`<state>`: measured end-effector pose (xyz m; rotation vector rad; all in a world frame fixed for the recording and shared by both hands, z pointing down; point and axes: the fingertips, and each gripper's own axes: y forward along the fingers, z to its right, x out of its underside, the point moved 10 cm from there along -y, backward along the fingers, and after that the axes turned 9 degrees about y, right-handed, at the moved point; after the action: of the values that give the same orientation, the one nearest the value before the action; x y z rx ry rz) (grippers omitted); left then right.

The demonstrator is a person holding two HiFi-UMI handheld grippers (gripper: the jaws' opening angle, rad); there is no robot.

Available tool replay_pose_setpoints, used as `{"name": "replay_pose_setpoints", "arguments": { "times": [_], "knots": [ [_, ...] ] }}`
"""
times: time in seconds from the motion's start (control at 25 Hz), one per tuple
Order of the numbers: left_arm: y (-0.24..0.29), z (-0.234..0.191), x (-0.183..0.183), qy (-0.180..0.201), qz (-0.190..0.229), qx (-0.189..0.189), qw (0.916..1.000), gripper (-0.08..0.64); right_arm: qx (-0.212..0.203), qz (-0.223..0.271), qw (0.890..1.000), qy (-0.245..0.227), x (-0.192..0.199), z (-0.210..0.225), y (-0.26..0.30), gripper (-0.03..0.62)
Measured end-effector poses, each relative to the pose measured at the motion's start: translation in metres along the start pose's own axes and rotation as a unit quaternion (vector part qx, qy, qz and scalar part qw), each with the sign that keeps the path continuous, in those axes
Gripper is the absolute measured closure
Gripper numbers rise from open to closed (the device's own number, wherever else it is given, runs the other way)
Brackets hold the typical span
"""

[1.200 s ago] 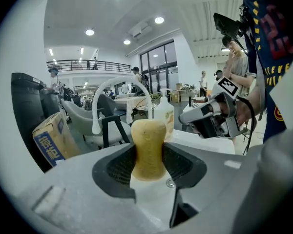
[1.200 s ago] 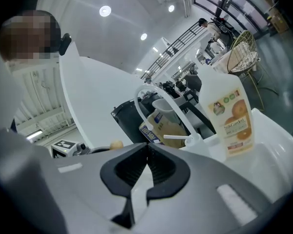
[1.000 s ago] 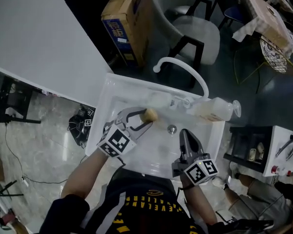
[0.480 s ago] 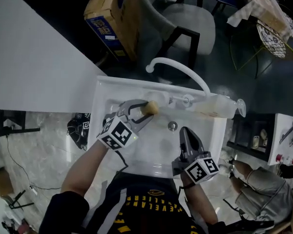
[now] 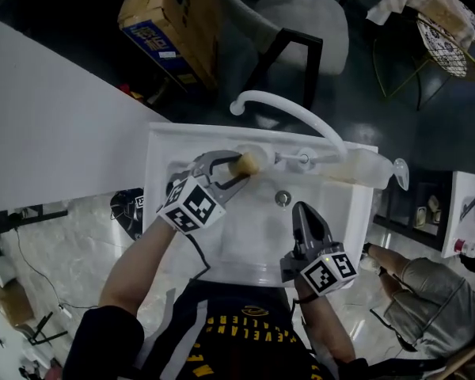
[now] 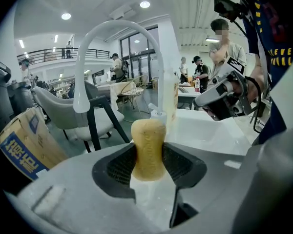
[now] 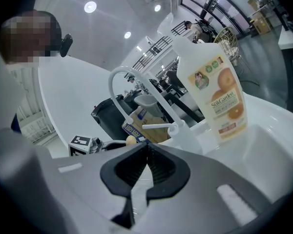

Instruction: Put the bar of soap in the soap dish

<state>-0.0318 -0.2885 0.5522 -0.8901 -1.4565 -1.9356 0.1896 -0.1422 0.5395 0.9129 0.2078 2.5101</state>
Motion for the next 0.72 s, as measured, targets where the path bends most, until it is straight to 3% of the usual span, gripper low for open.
{"name": "replay_pose_setpoints", "arguments": {
  "times": [0.72],
  "knots": [
    [0.037, -0.015, 0.014, 0.059, -0.042, 0.082, 0.9940, 0.385, 0.006, -0.010, 1.000, 0.016, 0.014, 0.002, 0.009, 0.591]
  ]
}}
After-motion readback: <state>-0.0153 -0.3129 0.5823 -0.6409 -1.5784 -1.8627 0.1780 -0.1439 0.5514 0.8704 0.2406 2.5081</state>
